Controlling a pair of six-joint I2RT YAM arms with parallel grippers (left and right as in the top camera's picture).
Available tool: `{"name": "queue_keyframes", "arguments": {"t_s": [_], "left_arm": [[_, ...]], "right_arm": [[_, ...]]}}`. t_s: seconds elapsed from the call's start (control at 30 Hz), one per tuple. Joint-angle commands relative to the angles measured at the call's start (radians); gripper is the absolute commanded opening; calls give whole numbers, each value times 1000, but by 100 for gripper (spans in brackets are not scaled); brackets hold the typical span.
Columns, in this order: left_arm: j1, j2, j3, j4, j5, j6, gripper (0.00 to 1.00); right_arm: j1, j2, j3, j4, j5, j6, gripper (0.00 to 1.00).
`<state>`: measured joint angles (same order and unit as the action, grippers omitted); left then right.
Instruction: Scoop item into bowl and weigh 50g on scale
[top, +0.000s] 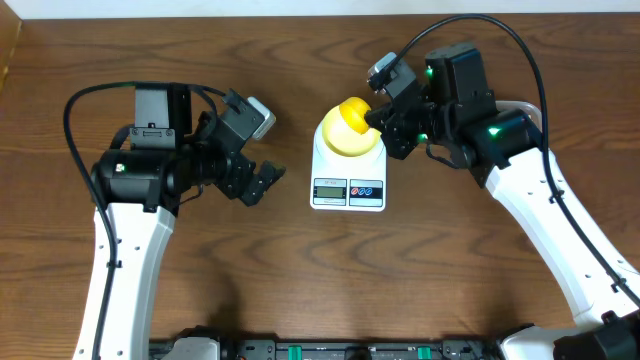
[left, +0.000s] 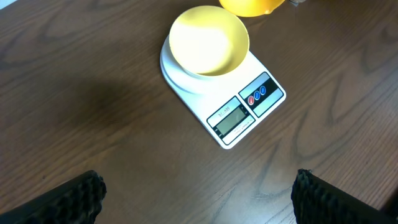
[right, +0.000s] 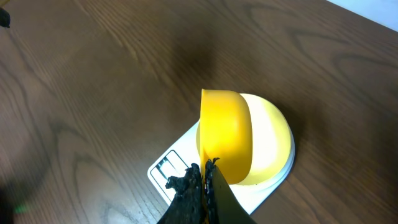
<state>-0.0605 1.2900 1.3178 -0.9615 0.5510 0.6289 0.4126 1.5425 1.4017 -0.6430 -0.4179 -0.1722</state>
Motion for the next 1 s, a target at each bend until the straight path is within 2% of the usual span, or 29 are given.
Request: {"name": "queue_keyframes", "arguments": {"t_s": [0.0,0.97], "left_arm": [[5,-1,3,1,2,14,98],[5,-1,3,0,2,14,98]], "right_arm": [[-3,-2,10,-2,-3,11,1],[-3,-2,10,-24,-3,11,1]]}}
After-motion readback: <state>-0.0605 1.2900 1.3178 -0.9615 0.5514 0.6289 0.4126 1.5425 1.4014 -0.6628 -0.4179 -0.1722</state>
